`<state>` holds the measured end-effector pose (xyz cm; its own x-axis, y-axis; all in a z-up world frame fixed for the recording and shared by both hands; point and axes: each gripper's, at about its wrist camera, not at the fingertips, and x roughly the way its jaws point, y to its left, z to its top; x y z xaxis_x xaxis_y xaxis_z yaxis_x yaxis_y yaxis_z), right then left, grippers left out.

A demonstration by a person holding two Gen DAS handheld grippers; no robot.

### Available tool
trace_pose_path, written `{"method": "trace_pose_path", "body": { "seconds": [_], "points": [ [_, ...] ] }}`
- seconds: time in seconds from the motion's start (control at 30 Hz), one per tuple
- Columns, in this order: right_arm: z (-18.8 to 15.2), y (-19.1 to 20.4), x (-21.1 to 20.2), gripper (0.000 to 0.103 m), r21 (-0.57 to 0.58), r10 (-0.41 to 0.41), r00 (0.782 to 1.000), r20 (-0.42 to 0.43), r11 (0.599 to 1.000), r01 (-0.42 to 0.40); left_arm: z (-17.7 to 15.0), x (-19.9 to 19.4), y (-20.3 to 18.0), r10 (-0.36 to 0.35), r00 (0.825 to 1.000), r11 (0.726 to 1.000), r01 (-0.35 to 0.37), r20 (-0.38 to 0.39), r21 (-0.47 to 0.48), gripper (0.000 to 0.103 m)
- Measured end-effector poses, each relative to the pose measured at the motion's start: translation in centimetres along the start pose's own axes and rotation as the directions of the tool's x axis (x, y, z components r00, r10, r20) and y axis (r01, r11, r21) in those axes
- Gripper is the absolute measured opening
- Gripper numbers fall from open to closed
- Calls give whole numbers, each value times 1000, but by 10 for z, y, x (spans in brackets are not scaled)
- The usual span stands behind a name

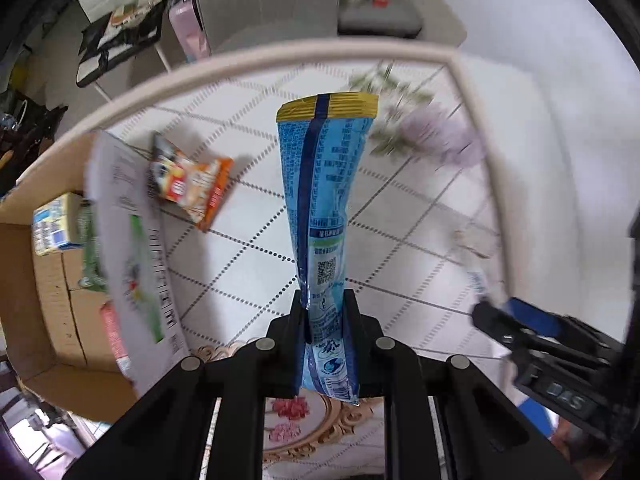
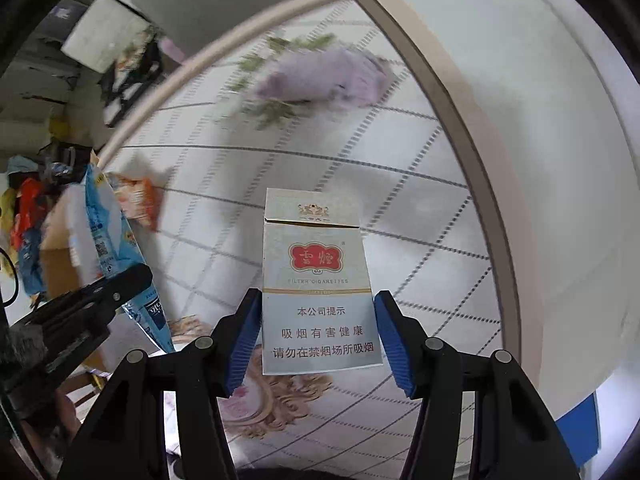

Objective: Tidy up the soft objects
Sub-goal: 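Place the blue tube snack and white cigarette pack into the box, opening both tools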

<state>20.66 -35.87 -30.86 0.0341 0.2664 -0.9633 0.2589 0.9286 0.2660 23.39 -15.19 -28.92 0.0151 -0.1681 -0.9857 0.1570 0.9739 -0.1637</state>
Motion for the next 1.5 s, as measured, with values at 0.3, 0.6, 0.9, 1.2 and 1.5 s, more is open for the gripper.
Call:
{"method": "trace_pose_path", "body": {
  "seconds": [0.3,0.6,0.9,1.2,1.5],
  "points": [
    [-37,120,-75,59,-200,139,987,80,972,-121,-31,-120,94,-30,992,999,34,120,-32,14],
    [-76,268,-51,60,-315,156,986,67,941,-127,-57,-150,234,96,987,983,-74,126,-167,14],
    [-85,361,45,60,-321,57,998,15,946,-49,-54,-101,336,122,993,971,-118,6,-207,14],
    [-77,399,133,60,-320,-47,999,-3,946,44,-25,-26,386,108,986,968,-133,-129,-210,14],
    [-64,407,182,62,-317,-126,992,-25,942,111,-11,9,401,169,961,958,-213,-219,-194,22]
  ]
}}
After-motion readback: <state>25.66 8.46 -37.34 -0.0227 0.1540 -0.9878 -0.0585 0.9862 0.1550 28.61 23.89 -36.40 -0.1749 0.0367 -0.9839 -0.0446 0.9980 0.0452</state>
